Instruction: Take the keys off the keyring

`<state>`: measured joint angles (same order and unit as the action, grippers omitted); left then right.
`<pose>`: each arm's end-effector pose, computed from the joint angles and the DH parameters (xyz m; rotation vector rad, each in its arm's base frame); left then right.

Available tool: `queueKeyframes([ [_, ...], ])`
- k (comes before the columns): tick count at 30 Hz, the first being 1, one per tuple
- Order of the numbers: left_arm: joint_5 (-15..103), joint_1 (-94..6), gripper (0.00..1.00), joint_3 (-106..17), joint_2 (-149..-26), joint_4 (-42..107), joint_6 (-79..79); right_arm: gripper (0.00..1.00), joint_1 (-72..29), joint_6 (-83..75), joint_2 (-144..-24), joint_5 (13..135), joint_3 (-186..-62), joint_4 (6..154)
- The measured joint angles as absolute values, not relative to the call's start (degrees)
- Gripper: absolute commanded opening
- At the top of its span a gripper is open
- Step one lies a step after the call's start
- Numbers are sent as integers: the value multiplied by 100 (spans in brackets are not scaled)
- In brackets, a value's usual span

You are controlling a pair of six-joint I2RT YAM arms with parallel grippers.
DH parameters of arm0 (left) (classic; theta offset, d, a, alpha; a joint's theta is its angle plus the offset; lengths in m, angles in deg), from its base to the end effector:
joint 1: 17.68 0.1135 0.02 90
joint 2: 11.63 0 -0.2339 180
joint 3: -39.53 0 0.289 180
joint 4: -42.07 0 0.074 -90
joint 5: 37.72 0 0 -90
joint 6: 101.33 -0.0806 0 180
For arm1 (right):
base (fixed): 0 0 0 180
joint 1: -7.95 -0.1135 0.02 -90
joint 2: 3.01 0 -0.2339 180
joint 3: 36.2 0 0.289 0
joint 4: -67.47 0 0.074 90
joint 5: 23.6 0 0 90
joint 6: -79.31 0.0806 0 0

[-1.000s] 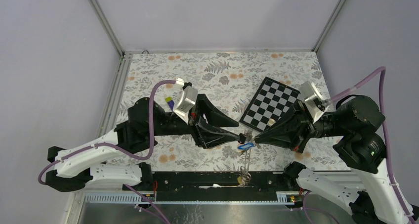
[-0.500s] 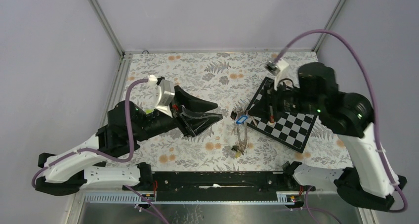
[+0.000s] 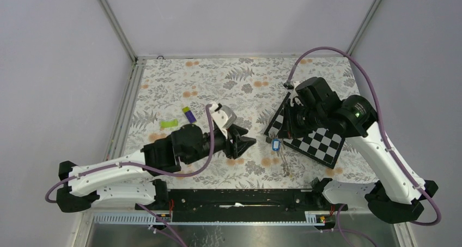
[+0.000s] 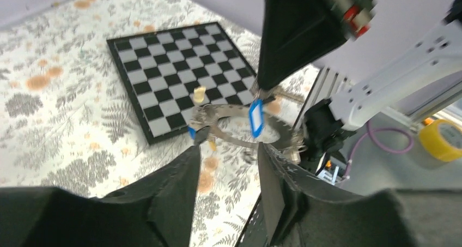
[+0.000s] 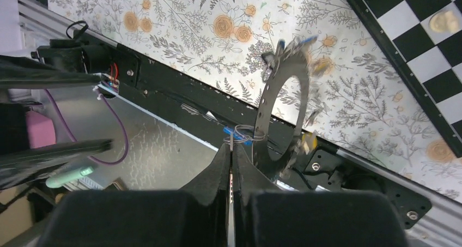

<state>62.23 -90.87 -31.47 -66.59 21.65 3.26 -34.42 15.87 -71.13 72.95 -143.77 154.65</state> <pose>0.1048 -0.2988 0.3731 0.7305 1.5890 -1.0102 0.1856 0.1818 0.4002 -0.4008 2.4823 0.6685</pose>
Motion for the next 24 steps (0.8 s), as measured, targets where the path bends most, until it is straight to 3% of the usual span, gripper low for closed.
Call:
queueKeyframes([
  [6,6920,-9471,77,-1937,-6394,2851,-102,0,-3442,2084,-6883,7246,-13826,14962],
  [10,7657,-9996,86,-1486,-6392,3677,-673,0,-3442,2492,-6715,7032,-13549,14512],
  [16,8807,-10870,88,-1283,-6759,5098,-1798,0,-3442,3004,-6422,6759,-13214,13887],
  [24,9629,-10927,86,-1174,-7076,6064,-2463,0,-3442,3080,-6433,6919,-13164,13566],
])
